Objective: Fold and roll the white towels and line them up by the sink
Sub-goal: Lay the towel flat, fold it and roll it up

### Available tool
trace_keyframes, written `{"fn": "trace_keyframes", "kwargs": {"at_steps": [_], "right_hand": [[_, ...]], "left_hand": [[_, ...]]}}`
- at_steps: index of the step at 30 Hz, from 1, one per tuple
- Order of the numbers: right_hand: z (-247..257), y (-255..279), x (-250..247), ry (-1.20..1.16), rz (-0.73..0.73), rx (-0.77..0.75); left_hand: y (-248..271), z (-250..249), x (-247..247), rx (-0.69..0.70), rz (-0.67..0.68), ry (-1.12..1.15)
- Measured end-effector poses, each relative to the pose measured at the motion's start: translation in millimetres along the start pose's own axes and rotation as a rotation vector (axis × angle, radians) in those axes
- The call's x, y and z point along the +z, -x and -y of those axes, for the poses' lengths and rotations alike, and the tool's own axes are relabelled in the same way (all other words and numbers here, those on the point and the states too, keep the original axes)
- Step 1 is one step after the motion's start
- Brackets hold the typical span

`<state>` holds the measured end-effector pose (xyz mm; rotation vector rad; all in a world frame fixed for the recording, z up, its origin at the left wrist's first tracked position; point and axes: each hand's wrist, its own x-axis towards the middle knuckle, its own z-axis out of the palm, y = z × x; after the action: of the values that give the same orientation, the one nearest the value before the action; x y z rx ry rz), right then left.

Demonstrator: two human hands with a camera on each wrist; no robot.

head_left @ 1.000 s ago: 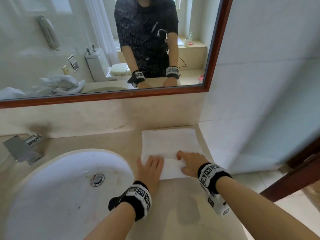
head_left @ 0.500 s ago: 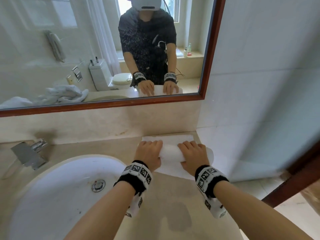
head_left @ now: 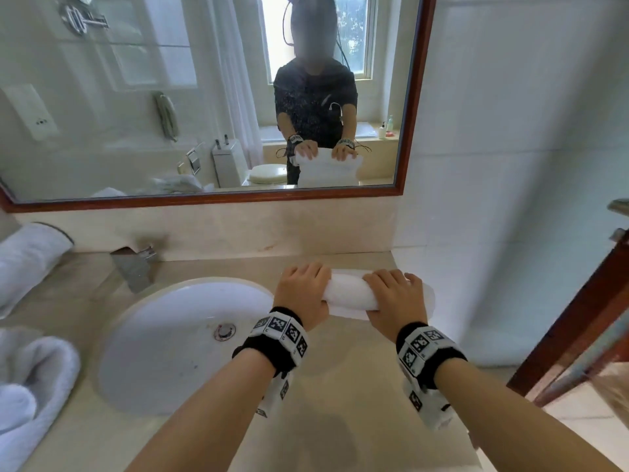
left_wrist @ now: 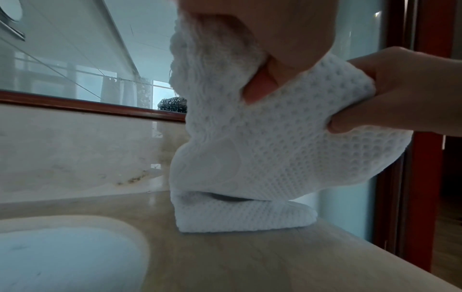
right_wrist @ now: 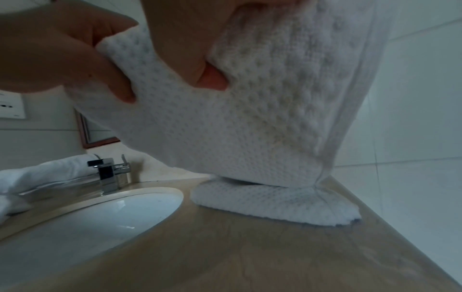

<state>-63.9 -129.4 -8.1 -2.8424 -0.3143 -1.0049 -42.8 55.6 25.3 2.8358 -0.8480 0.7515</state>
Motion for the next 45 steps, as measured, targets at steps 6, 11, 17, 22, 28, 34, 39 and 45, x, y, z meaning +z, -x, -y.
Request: {"fn": "trace_keyframes", "kwargs": {"at_steps": [6,11,17,22,28,34,39,45], "right_hand": [[10,78,-41,-0.036,0.014,-0.073],[30,157,-73,-0.047,0.142,-0.098],[36,216,-84,-0.056,0.432,-0.091],[32,232,-77,-0.126,0.55,0.016],[27,220,-61,-0.086,0.703,0.063],[22,167,-21,-0.014,0.789,0.121],[11,108,31,0.023,0.777,0.175],[-7,48,84,0.037,0.734,0.275]], "left_hand": [[80,-60,-28,-0.085,0.014,-0.015],[158,-110,-37,-0.125,0.136,0.004],[212,-147,-22,-0.177,0.253,0.026],[219,-150,-7,-0.227,0.32,0.028],[207,-141,8,-0.307,0.505,-0.02],[160,-111,39,-0.335,0.544,-0.023],[99,-62,76,-0.35,0.583,0.025],[30,-16,116,-0.312,0.602,0.047]]}}
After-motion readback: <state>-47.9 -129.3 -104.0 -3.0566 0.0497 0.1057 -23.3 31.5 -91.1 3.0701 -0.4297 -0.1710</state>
